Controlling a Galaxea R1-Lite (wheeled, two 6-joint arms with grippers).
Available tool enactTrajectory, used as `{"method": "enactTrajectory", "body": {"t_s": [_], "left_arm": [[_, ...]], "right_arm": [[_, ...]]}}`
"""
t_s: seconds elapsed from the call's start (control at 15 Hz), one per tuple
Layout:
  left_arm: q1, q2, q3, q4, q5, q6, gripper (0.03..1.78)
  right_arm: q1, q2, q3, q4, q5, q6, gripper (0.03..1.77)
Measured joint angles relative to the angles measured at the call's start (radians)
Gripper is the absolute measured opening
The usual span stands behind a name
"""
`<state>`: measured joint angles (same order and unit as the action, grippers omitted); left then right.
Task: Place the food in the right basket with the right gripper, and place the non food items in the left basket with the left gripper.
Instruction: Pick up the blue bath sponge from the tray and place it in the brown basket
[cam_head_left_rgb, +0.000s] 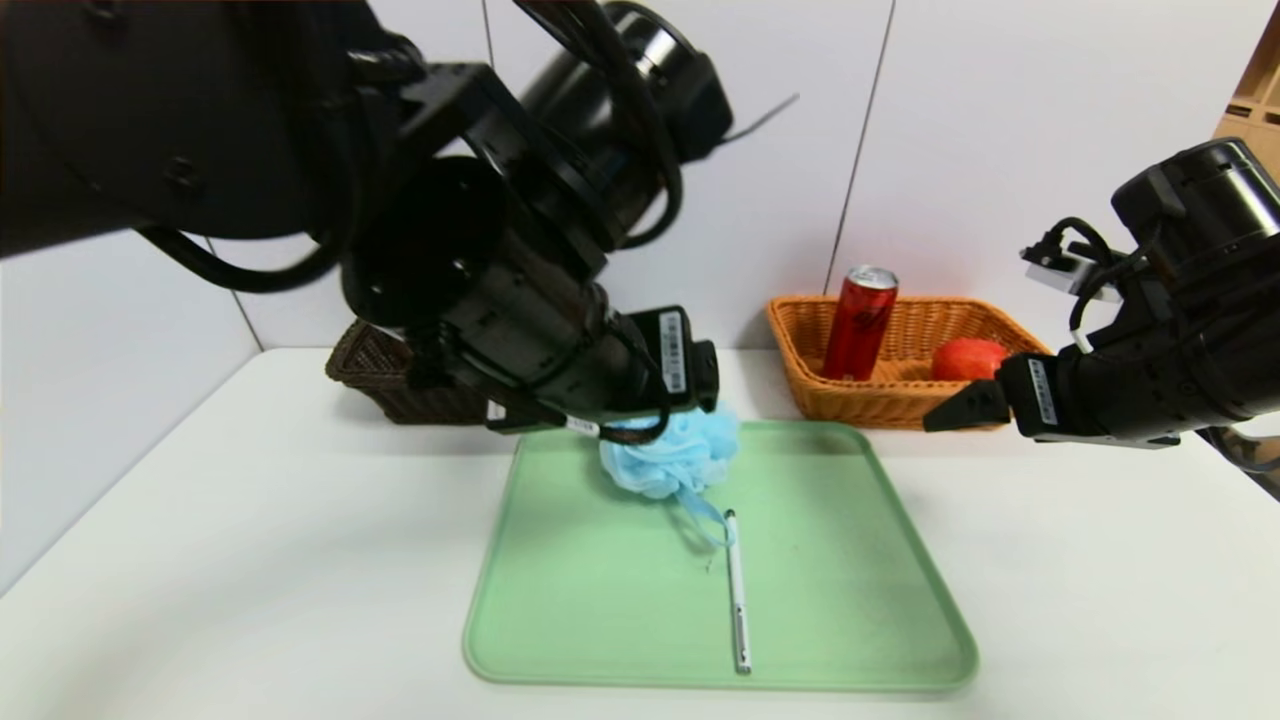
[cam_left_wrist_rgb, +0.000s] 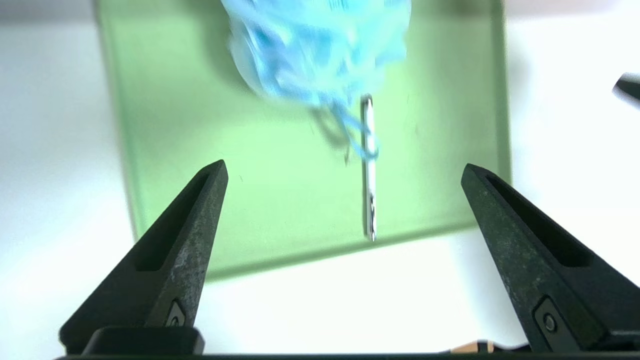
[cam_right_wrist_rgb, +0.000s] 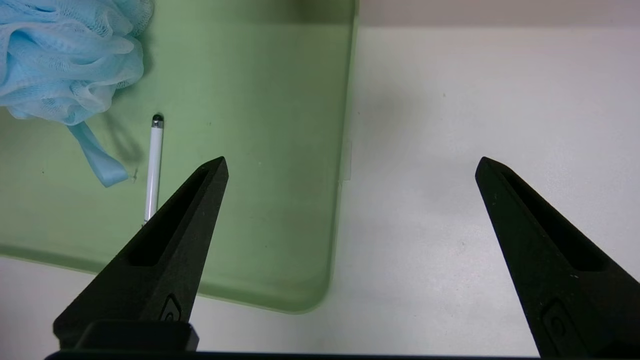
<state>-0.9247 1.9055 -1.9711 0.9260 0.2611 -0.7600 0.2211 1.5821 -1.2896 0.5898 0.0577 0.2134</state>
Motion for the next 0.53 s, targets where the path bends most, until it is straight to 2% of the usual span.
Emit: {"method": "enactTrajectory", "body": {"t_s": [0.27,0.53], "left_arm": [[-0.096,0.107,-0.004,-0.002,0.003,-0.009,1.67],[-0.138,0.189,-0.006,-0.025,0.01,0.001,1.69]], "right_arm": [[0.001,0.011,0.008,0.002,0.002,0.003,1.71],[0.0,0.014,0.044,-0.003,0.003,0.003,1.71]]}}
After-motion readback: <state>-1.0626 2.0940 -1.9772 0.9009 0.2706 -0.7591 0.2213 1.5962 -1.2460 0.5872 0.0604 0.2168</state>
